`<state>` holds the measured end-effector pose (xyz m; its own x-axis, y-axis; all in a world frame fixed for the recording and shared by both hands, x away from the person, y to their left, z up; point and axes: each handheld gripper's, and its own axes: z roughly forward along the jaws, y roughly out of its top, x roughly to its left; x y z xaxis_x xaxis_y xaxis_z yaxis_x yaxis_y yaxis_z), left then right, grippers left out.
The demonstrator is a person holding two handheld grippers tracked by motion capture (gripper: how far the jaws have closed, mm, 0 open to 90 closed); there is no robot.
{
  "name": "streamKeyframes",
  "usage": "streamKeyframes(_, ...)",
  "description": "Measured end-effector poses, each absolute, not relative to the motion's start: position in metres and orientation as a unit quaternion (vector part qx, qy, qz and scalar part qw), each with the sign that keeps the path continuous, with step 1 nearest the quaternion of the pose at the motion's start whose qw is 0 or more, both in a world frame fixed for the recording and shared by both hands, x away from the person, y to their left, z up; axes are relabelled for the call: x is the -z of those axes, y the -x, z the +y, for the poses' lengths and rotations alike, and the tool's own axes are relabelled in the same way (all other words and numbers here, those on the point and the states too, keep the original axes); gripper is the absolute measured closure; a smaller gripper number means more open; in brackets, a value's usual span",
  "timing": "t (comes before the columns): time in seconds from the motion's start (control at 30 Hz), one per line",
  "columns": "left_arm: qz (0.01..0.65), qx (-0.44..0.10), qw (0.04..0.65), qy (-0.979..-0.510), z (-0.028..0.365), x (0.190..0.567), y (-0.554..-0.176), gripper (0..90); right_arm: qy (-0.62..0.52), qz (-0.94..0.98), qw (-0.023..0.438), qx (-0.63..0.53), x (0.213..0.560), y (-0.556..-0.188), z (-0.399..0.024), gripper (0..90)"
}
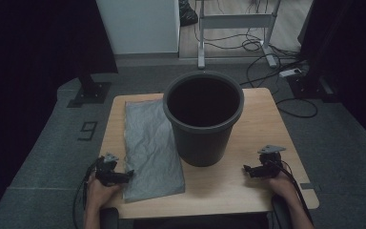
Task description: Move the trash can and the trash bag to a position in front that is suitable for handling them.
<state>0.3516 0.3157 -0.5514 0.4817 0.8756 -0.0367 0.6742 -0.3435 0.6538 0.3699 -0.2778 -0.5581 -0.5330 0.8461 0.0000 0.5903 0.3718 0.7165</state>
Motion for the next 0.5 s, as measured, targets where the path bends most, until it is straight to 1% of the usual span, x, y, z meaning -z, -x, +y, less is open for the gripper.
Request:
streamKeyframes(0.17, 0.498, -0.132, 0.317, -0.796, 0.322, 0.546, -0.353, 0.7, -0.445, 0.807, 0.188, -0.34, 0.558, -0.37, -0.278, 0.0)
streamKeyframes(0.3, 0.486, -0.146, 0.31, -0.804, 0.319, 0.54, -0.352, 0.0, -0.445, 0.807, 0.188, -0.34, 0.558, -0.37, -0.278, 0.0)
streamKeyframes(0.5, 0.487, -0.163, 0.315, -0.798, 0.314, 0.525, -0.355, 0.0, -0.442, 0.812, 0.18, -0.335, 0.556, -0.371, -0.278, 0.0)
